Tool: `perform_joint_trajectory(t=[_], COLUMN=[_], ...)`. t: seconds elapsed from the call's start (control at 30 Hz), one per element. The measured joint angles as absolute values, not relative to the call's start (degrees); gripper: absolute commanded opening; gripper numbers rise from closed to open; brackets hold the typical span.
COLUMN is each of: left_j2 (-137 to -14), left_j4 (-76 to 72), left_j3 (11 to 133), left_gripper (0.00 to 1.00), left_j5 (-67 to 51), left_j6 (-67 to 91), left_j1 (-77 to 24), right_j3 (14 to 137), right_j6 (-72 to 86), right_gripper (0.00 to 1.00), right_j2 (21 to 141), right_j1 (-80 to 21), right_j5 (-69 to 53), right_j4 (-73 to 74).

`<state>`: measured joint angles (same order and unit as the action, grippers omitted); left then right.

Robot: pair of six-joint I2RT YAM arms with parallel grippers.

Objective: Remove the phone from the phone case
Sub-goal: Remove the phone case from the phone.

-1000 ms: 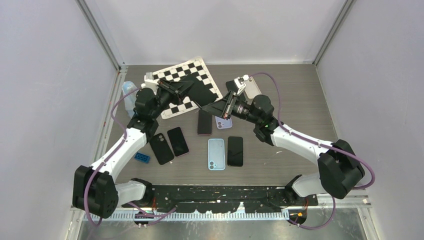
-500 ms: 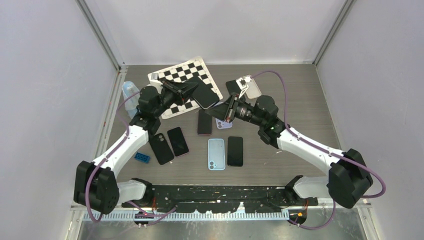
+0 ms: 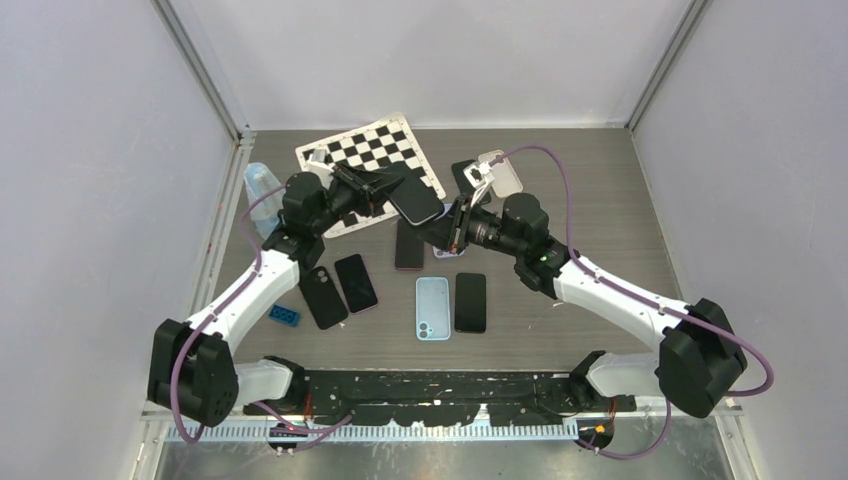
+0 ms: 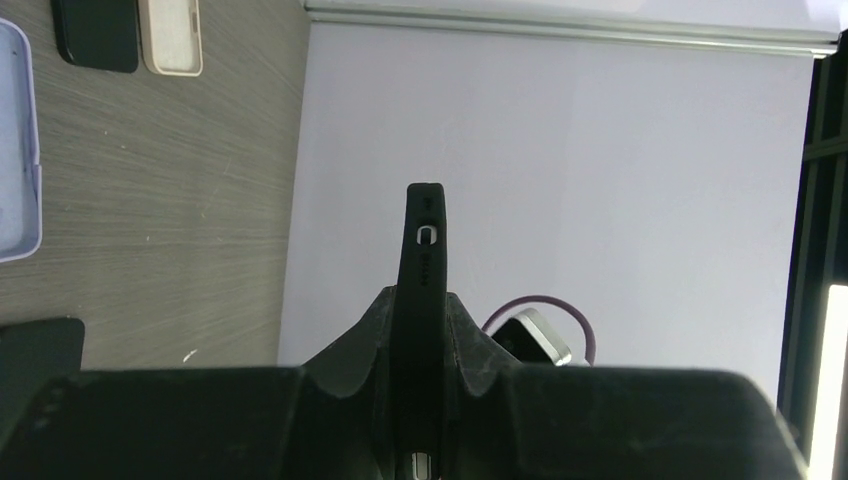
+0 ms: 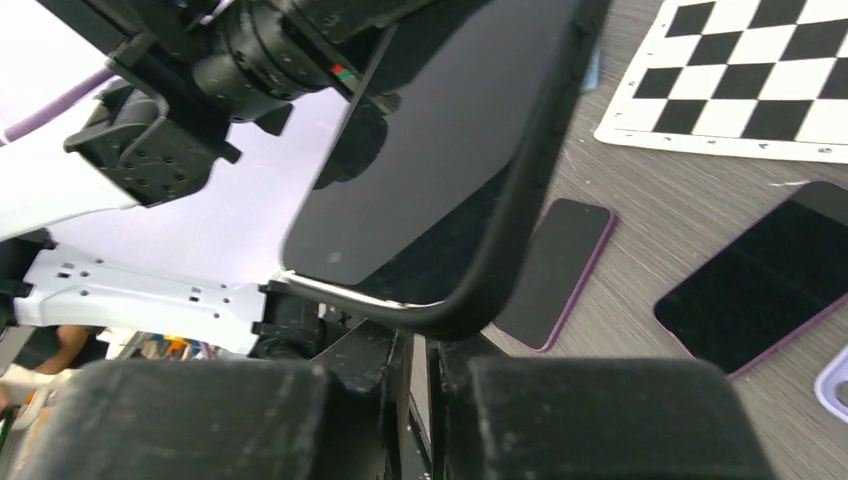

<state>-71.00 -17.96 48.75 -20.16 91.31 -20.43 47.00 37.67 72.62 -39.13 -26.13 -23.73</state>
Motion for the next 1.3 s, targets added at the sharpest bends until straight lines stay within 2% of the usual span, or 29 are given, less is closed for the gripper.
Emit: perform_joint_trajectory(t=[0.03, 0.1, 0.23, 0.43, 0.63, 0.83, 0.9, 1.23, 1.3], left_j2=[-71.0, -71.0, -71.0, -71.3, -71.2, -70.9, -70.9, -70.4, -70.0], left_j4=[-18.0, -18.0, -17.9, -12.0, -3.6, 0.0, 0.0, -0.4, -0.4], left_j3=[48.8, 48.8, 48.8, 54.1, 61.1, 60.7, 60.5, 60.4, 60.4], left_gripper=[0.0, 0.0, 0.0, 0.0, 0.0, 0.0, 0.0, 0.0, 0.0], left_j5=[-20.6, -21.9, -24.7, -31.0, -40.3, -49.0, -50.9, -55.6, -55.7], left_j6=[91.1, 90.6, 87.1, 72.6, 54.4, 44.8, 43.4, 41.5, 41.4], left_j1=[-20.4, -20.3, -19.4, -17.4, -17.1, -17.1, -17.1, -17.1, -17.1], right_j3=[47.0, 47.0, 47.0, 47.0, 47.0, 47.4, 47.4, 50.0, 50.0], right_j6=[37.4, 36.5, 34.4, 32.7, 32.6, 35.2, 36.3, 37.1, 36.9], right_gripper=[0.31, 0.47, 0.62, 0.7, 0.73, 0.66, 0.61, 0.19, 0.16], right_j2=[72.6, 72.3, 70.4, 64.9, 61.5, 66.4, 69.1, 73.2, 73.5], right_j1=[-39.1, -39.0, -37.8, -34.3, -32.6, -33.0, -34.0, -38.5, -38.5], right_j5=[-25.9, -25.5, -26.6, -33.5, -39.7, -44.8, -45.6, -47.1, -47.1], right_j4=[-22.9, -20.6, -15.0, -9.3, -7.6, -9.2, -9.8, -10.5, -11.1])
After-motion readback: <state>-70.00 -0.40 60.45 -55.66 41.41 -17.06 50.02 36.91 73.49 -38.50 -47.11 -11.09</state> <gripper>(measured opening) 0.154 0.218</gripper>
